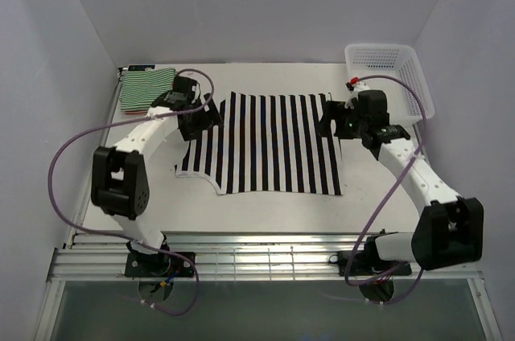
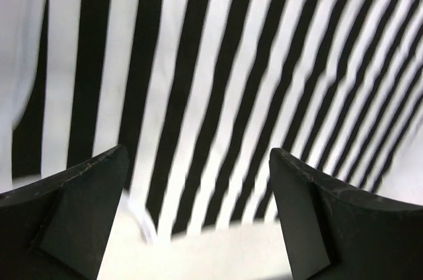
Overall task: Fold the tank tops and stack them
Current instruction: Flatten the tank top out, then fold the tank top
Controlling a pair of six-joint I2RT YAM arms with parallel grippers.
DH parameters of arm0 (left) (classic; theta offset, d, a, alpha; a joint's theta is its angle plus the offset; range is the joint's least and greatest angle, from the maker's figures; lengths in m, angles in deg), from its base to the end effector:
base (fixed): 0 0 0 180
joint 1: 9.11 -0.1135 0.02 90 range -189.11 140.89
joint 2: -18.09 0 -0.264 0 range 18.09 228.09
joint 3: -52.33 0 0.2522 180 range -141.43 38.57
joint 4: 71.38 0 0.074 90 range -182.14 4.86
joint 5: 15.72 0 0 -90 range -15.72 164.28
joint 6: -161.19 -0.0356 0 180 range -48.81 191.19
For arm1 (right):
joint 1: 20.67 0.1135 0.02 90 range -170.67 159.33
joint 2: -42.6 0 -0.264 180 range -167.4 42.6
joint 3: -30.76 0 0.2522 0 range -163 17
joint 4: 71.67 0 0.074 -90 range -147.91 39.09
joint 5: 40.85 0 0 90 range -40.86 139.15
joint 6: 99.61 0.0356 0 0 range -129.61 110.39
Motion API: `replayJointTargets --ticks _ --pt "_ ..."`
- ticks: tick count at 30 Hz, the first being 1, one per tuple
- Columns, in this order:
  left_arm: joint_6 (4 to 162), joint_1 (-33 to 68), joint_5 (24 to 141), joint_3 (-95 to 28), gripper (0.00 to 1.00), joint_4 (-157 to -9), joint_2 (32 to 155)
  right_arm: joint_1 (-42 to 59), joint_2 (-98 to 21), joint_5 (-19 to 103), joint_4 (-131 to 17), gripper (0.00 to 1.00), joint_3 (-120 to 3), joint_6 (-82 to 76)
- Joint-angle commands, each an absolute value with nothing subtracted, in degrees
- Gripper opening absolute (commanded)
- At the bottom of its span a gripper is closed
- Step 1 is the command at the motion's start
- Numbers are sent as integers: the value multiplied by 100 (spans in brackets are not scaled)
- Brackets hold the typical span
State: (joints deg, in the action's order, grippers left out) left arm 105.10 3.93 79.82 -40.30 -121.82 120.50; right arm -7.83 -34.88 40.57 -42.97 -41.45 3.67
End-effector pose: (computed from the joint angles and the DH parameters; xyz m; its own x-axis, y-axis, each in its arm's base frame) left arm 0.3691 -0.0890 0.2335 -0.8531 -0.3724 -0.3654 -0.2466 0.9050 -0.3466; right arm 0.2957 0.0728 0.2870 -0.6084 0.0943 -0.7880 -0.2061 0.9401 0.2716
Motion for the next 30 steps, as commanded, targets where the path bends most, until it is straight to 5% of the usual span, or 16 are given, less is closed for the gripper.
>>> replayJointTargets --ticks 1,8,18,30 --pt "11125 749 7832 -2887 98 -12232 10542 -811 -2844 4475 -4174 90 -3267 858" --pt "12057 1260 7876 -820 98 -12355 8982 -1004 -1445 5151 -3787 90 -2159 1210" --pt "12339 1392 7946 -274 97 -11977 9314 -1057 -1549 5301 -3787 90 -1930 1158" --pt "12427 1418 7973 -282 61 -11836 10238 -1100 -1761 5468 -3787 90 -1851 1105"
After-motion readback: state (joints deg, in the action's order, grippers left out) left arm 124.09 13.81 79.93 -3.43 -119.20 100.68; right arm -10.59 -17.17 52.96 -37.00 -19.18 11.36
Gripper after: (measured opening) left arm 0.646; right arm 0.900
